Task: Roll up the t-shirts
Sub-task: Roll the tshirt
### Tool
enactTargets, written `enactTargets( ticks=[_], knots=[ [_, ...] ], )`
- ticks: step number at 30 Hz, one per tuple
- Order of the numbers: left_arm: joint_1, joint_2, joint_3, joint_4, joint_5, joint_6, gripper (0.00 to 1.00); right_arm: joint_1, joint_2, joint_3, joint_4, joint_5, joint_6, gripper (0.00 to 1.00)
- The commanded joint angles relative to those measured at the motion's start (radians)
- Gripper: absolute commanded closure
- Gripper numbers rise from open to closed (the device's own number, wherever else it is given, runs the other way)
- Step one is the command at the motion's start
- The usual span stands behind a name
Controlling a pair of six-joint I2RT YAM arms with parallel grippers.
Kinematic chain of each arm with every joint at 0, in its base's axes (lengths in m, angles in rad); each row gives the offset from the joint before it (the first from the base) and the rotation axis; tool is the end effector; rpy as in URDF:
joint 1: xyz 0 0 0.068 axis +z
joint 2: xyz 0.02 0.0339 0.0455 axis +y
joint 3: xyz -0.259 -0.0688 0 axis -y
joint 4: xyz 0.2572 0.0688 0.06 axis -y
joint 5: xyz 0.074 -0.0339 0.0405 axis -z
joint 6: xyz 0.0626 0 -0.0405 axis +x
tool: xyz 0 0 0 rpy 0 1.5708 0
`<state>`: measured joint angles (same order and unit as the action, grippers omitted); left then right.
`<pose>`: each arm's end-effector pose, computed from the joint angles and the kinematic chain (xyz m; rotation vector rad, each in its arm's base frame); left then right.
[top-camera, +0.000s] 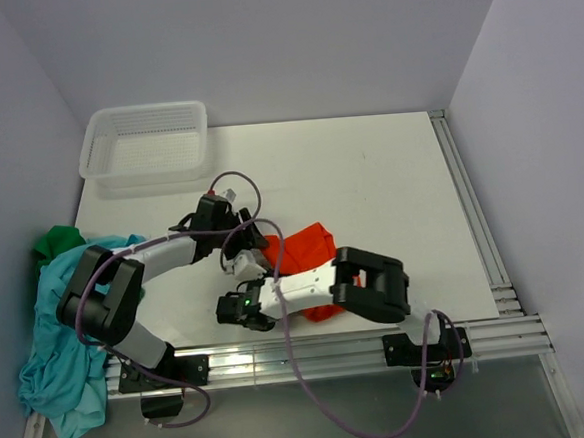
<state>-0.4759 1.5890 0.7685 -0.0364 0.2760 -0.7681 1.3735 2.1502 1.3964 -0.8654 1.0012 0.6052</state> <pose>0.2872 -0.1672 0.1238 -0.2439 2.5776 -0.8537 0.1272 0.3674 0.0903 -0.8630 2.0562 -0.7151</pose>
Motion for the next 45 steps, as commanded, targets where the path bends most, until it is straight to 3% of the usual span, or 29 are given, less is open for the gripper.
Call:
enactTargets(
  ticks=[1,7,13,16,23,25,33,40,45],
  knots=[
    [0.008,-0.086,-0.009,0.009,-0.031,0.004,0.32,-0.047,-0.185,-0.086,0.178,-0.228,0.028,1.0],
    [0.02,-0.13,-0.012,0.027,-0.011,0.03,0.16,-0.071,-0.309,-0.174,0.266,-0.296,0.027,1.0],
    [0.062,-0.052,0.115,-0.017,0.101,0.15,0.12,-0.05,-0.313,-0.227,0.299,-0.224,-0.033,1.0],
    [0.062,0.052,0.25,-0.141,0.152,0.228,0.12,-0.027,-0.3,-0.254,0.325,-0.193,-0.05,1.0],
    [0.023,0.183,0.362,-0.207,0.193,0.345,0.13,0.005,-0.288,-0.303,0.404,-0.179,-0.1,1.0],
    [-0.038,0.247,0.389,-0.215,0.212,0.397,0.13,0.012,-0.289,-0.318,0.423,-0.185,-0.114,1.0],
    [-0.105,0.327,0.446,-0.18,0.256,0.411,0.11,0.029,-0.289,-0.329,0.447,-0.194,-0.128,1.0],
    [-0.168,0.419,0.56,-0.263,0.152,0.434,0.12,0.033,-0.293,-0.336,0.468,-0.196,-0.147,1.0],
    [-0.197,0.479,0.597,-0.292,0.108,0.451,0.2,0.035,-0.306,-0.352,0.486,-0.2,-0.154,1.0]
  ],
)
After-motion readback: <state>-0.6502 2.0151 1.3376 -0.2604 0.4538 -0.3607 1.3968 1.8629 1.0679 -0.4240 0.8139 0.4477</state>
